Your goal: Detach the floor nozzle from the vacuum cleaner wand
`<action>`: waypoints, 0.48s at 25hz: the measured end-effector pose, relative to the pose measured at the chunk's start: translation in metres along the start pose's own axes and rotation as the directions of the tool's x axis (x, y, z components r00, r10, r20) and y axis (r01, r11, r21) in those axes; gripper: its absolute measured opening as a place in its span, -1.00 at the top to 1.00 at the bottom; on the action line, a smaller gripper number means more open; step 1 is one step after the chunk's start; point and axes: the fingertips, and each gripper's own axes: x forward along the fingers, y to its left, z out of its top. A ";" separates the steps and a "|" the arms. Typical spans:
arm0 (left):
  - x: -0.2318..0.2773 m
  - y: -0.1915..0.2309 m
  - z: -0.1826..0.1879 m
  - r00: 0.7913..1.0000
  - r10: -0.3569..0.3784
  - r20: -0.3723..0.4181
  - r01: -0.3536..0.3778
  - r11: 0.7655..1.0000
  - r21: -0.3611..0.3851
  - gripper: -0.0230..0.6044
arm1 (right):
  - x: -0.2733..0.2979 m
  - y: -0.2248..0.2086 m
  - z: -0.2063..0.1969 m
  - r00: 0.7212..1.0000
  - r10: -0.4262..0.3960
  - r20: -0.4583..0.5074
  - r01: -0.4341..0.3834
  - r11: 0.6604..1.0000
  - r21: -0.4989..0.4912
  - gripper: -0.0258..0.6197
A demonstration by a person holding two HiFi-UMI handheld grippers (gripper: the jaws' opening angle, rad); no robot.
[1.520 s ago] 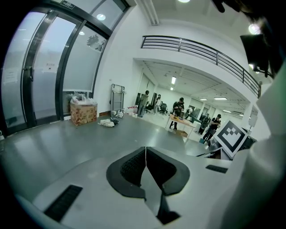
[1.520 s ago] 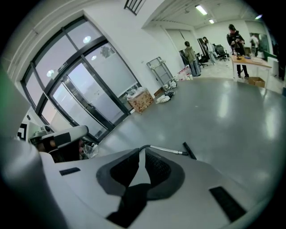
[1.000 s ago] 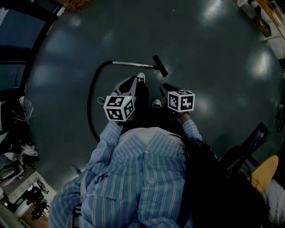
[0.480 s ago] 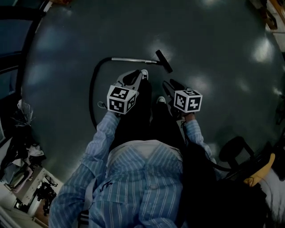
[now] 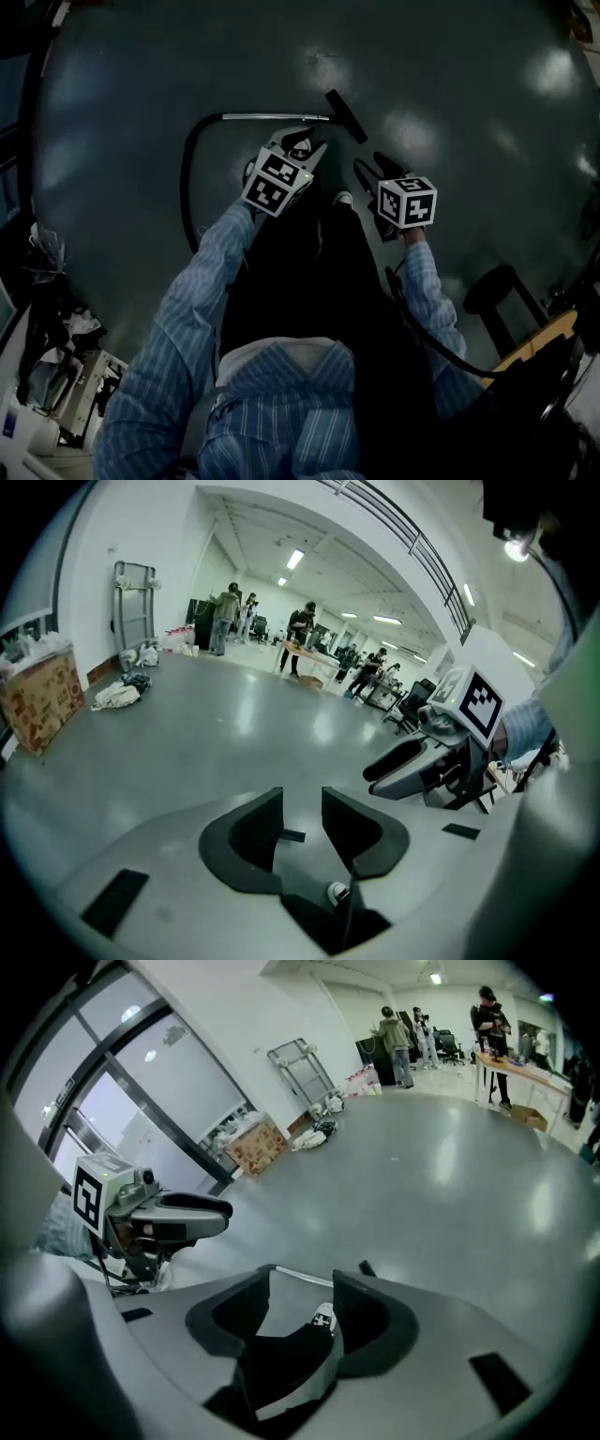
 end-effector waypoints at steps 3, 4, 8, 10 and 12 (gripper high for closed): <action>0.034 0.019 -0.023 0.997 -0.008 -0.079 0.009 1.000 0.009 0.57 | 0.033 -0.030 -0.005 0.999 -0.035 -0.038 0.035 0.999 0.006 0.29; 0.047 0.024 -0.032 0.995 -0.006 -0.099 0.008 1.000 0.014 0.57 | 0.045 -0.041 -0.009 0.998 -0.042 -0.052 0.042 0.999 0.008 0.28; 0.096 0.047 -0.075 0.981 0.019 -0.193 -0.004 0.997 0.076 0.56 | 0.092 -0.081 -0.031 0.990 -0.061 -0.125 0.059 0.998 -0.023 0.26; 0.119 0.059 -0.100 0.970 0.045 -0.241 -0.018 0.993 0.113 0.55 | 0.117 -0.098 -0.045 0.987 -0.061 -0.152 0.055 0.998 -0.044 0.26; 0.145 0.069 -0.124 0.960 0.051 -0.277 -0.016 0.992 0.129 0.55 | 0.142 -0.117 -0.060 0.984 -0.061 -0.167 0.053 0.997 -0.054 0.25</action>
